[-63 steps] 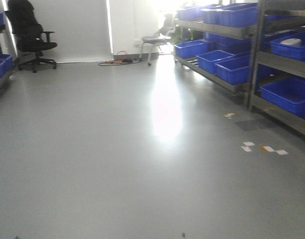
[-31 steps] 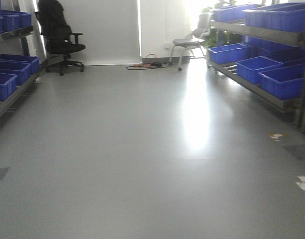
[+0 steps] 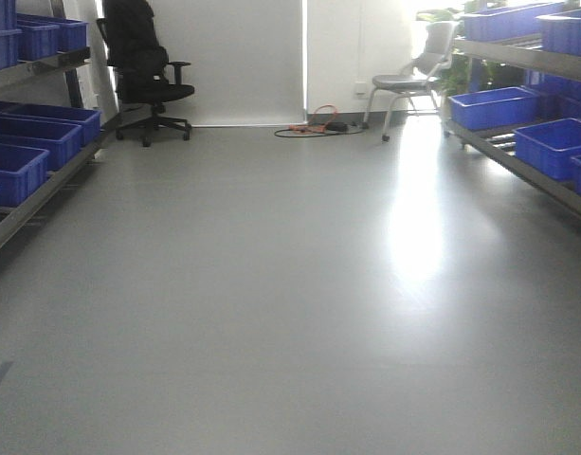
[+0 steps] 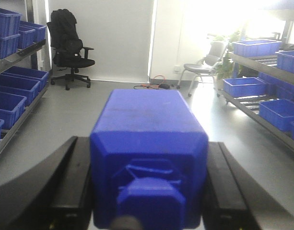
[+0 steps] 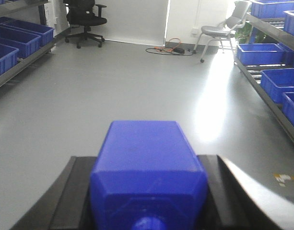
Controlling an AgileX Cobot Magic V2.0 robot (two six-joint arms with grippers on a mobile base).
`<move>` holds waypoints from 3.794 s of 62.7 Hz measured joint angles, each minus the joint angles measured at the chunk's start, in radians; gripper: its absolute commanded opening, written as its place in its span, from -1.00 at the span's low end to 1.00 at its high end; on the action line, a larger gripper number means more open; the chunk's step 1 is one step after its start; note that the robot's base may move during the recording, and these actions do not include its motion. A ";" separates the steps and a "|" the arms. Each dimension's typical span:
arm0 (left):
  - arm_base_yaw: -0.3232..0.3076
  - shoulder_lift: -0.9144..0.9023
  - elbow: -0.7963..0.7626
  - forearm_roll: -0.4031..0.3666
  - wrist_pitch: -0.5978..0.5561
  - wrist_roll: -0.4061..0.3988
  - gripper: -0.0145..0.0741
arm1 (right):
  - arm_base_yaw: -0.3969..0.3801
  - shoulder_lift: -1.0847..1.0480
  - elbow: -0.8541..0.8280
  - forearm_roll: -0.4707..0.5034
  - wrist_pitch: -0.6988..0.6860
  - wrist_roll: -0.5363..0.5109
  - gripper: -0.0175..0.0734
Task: Pick and sort blue part to right shelf
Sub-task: 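Drive the base up to the shelf of open blue bins, then position both held bottles above two open blue bins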
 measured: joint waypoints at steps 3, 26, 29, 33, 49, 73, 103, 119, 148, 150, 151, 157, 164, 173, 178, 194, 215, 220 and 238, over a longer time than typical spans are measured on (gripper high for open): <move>0.000 0.000 0.000 0.000 0.000 0.000 0.15 | 0.000 0.000 0.000 0.000 0.000 0.000 0.25; 0.000 0.000 0.000 0.000 0.000 0.000 0.15 | 0.000 0.000 0.000 0.000 0.002 0.000 0.25; 0.000 0.000 0.000 0.000 0.000 0.000 0.15 | 0.000 0.000 0.000 0.000 0.002 0.000 0.25; 0.000 0.000 0.000 0.000 0.000 0.000 0.15 | 0.000 0.000 0.000 0.000 0.002 0.000 0.25; 0.000 0.000 0.000 0.000 0.000 0.000 0.15 | 0.000 0.000 0.000 0.000 0.002 0.000 0.25; 0.000 0.000 0.000 0.000 0.000 0.000 0.15 | 0.000 0.000 0.000 0.000 0.002 0.000 0.25; 0.000 0.000 0.000 0.000 0.000 0.000 0.15 | 0.000 0.000 0.000 0.000 0.002 0.000 0.25; 0.000 0.000 0.000 0.000 0.000 0.000 0.15 | 0.000 0.000 0.000 0.000 0.002 0.000 0.25; 0.000 0.000 0.000 0.000 0.000 0.000 0.15 | 0.000 0.000 0.000 0.000 0.002 0.000 0.25; 0.000 0.000 0.000 0.000 0.000 0.000 0.15 | 0.000 0.000 0.000 0.000 0.002 0.000 0.25; 0.000 0.000 0.000 0.000 0.000 0.000 0.15 | 0.000 0.000 0.000 0.000 0.002 0.000 0.25; 0.000 0.000 0.000 0.000 0.000 0.000 0.15 | 0.000 0.000 0.000 0.000 0.002 0.000 0.25; 0.000 0.000 0.000 0.000 0.000 0.000 0.15 | 0.000 0.000 0.000 0.000 0.002 0.000 0.25; 0.000 0.000 0.000 0.000 0.000 0.000 0.15 | 0.000 0.000 0.000 0.000 0.002 0.000 0.25; 0.000 0.000 0.000 0.000 0.000 0.000 0.15 | 0.000 0.000 0.000 0.000 0.002 0.000 0.25; 0.000 0.000 0.000 0.000 0.000 0.000 0.15 | 0.000 0.000 0.000 0.000 0.002 0.000 0.25; 0.000 0.000 0.000 0.000 0.000 0.000 0.15 | 0.000 0.000 0.000 0.000 0.002 0.000 0.25; 0.000 0.000 0.000 0.000 0.000 0.000 0.15 | 0.000 0.000 0.000 0.000 0.002 0.000 0.25; 0.000 0.000 0.000 0.000 0.000 0.000 0.15 | 0.000 0.000 0.000 0.000 0.002 0.000 0.25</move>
